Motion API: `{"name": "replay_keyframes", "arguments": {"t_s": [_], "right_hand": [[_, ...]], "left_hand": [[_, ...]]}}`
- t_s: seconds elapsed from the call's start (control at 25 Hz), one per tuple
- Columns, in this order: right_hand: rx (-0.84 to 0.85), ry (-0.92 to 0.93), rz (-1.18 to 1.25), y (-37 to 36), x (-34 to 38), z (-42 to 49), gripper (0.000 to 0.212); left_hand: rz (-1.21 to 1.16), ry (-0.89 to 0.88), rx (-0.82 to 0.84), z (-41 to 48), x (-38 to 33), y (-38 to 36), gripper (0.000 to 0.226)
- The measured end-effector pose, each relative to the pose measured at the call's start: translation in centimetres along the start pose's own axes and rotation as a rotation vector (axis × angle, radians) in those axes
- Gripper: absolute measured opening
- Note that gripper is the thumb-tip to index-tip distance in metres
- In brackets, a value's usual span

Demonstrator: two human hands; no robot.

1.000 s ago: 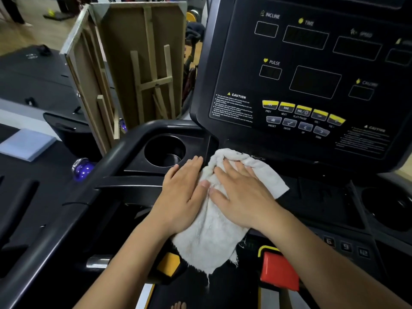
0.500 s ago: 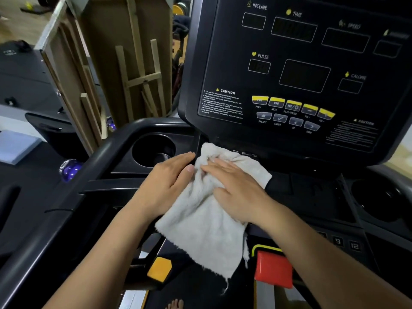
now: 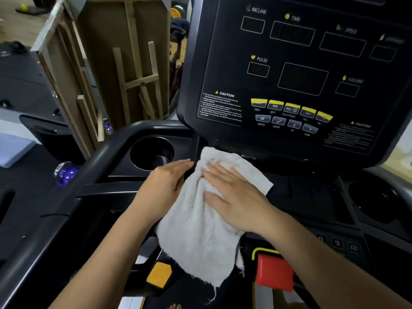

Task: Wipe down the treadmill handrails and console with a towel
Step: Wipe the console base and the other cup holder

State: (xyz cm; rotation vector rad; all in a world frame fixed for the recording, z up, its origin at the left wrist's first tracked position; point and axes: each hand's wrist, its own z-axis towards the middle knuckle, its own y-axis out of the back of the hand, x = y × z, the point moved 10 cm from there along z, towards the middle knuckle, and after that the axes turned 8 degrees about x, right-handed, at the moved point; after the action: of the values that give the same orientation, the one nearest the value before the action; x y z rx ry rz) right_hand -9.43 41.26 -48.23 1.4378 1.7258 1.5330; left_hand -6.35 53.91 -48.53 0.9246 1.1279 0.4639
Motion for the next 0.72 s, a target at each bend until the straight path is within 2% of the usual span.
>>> {"name": "replay_keyframes", "arguments": {"t_s": [0.2,0.32,0.44,0.52,0.6,0.72], "right_hand": [[-0.136,-0.118,-0.181,1.7,-4.6,-2.4,0.069],[-0.136,-0.18,-0.005,1.0,-5.0,-2.2,0.071],[-0.082,-0.223,0.112,0.6,-3.9,-1.6,0.057],[-0.081,-0.183,0.065,0.9,-1.8,-0.4,0.054],[-0.105,-0.1,0.005,0.9,0.6,0.4,0.055],[-0.124,-0.006,0.021,0.9,0.8,-1.1,0.055]], "left_hand": [[0.082,0.055,-0.059,-0.2,-0.2,0.0,0.036],[0.077,0.049,-0.06,-0.2,-0.7,0.1,0.042],[0.034,0.131,-0.048,-0.1,-0.5,0.0,0.047],[0.023,0.147,-0.042,0.1,-0.5,-0.2,0.049],[0.066,0.083,-0.036,0.1,-1.1,-0.5,0.046],[0.116,0.08,0.021,-0.4,-0.7,-1.2,0.053]]}}
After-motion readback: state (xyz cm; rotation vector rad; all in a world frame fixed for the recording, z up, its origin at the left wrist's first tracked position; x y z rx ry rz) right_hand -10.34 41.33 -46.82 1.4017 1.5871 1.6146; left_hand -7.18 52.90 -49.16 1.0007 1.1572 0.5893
